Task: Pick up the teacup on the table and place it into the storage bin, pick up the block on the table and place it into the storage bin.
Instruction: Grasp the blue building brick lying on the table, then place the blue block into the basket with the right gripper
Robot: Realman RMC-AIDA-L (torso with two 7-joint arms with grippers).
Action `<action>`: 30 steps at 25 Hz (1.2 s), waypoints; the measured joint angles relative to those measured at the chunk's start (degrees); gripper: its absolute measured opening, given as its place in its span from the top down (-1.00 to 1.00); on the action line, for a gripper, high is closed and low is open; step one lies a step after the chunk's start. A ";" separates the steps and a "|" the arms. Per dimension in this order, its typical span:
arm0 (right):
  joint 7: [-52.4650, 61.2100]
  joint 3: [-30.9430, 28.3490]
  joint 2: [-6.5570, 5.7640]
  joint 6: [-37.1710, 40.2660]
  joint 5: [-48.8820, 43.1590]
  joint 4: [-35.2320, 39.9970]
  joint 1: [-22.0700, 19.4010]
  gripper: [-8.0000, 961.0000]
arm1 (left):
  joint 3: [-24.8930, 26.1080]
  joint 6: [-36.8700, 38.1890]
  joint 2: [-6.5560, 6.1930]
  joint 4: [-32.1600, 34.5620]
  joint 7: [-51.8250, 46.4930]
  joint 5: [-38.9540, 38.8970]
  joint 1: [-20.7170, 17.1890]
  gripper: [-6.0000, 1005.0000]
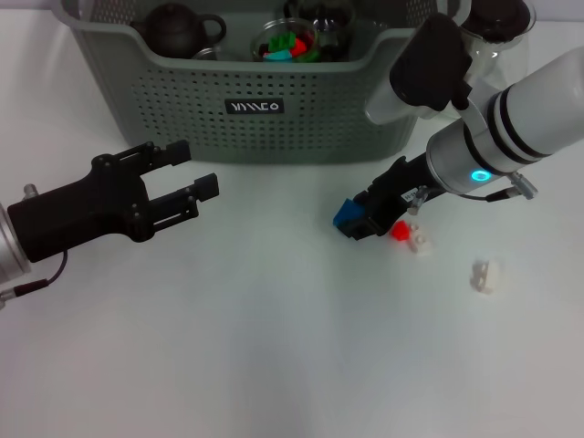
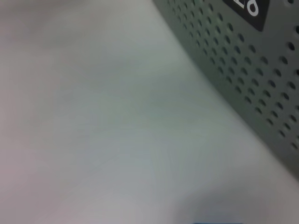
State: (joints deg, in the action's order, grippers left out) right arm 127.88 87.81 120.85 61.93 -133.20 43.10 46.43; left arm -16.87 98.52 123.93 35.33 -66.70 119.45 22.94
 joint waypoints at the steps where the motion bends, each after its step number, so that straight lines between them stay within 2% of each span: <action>1: 0.00 0.02 0.00 0.00 0.05 -0.02 -0.01 -0.27 | 0.00 -0.01 0.00 0.00 0.00 0.00 0.00 -0.36; 7: 0.04 -0.04 -0.19 0.42 1.24 0.14 -0.06 -0.05 | 0.00 -0.01 0.00 0.00 0.00 0.00 -0.04 -0.36; 10: 0.01 -1.43 -0.58 2.79 2.79 2.53 -0.78 0.06 | 0.05 0.01 0.00 0.00 0.00 0.00 -0.10 -0.36; 12: -0.25 -4.75 -0.81 7.12 3.45 6.81 -2.15 0.10 | 0.19 -0.01 0.00 0.00 0.00 0.00 -0.10 -0.36; 18: -0.85 -20.63 -0.93 22.15 8.08 24.59 -6.11 0.10 | 1.84 0.53 -0.26 0.58 0.00 0.49 -0.45 -0.36; 21: 0.33 -25.48 -0.95 24.88 9.40 31.10 -6.19 0.10 | 2.17 1.74 -0.69 1.88 0.00 2.66 -1.21 -0.36; 25: 4.99 -27.16 -1.94 25.25 7.73 34.62 -2.37 0.10 | 2.16 6.14 -1.31 4.14 0.05 6.36 -2.40 -0.36; 28: 11.19 -28.21 -2.81 24.61 2.46 33.30 3.59 0.10 | 1.91 10.05 -1.45 5.41 0.06 9.17 -2.44 -0.36; 30: 14.43 -29.14 -2.69 23.21 -2.53 31.60 7.74 0.10 | 1.80 11.29 -1.44 5.57 0.04 9.79 -2.24 -0.36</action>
State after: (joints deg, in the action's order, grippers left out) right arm 142.31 58.67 118.16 85.15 -135.73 74.70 54.18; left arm -15.07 109.80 122.48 40.90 -66.66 129.23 20.70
